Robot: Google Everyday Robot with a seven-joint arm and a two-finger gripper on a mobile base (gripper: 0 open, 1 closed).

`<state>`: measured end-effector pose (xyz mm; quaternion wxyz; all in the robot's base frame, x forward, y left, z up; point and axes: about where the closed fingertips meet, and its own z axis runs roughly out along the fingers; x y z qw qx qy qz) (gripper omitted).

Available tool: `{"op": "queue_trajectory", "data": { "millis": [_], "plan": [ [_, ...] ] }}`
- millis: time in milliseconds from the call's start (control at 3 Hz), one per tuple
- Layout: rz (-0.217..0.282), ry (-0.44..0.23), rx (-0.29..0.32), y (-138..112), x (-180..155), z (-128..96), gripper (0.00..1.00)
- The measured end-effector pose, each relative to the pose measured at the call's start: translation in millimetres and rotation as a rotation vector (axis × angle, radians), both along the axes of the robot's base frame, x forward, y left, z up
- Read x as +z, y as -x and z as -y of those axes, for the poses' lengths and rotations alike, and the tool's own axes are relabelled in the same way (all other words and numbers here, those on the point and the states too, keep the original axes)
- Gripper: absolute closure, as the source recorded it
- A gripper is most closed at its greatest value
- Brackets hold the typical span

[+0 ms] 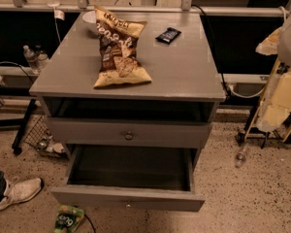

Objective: Close middle drawer

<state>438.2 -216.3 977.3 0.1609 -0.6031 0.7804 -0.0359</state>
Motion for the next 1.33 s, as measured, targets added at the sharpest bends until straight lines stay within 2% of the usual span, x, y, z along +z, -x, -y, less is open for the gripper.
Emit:
{"op": "queue_trajectory", "data": {
  "millis": [333, 667, 1000, 1333],
  "plan": [
    [-0.001, -0.001, 0.001, 0.5, -1.2, -0.1, 0.00],
    [-0.050, -0.042, 0.028, 17.2, -38.5, -2.2, 0.00],
    [-0.096, -0.095, 0.065, 36.4, -100.8, -12.6, 0.00],
    [-0.170, -0.165, 0.078, 50.9, -182.2, -24.4, 0.00]
  ]
}}
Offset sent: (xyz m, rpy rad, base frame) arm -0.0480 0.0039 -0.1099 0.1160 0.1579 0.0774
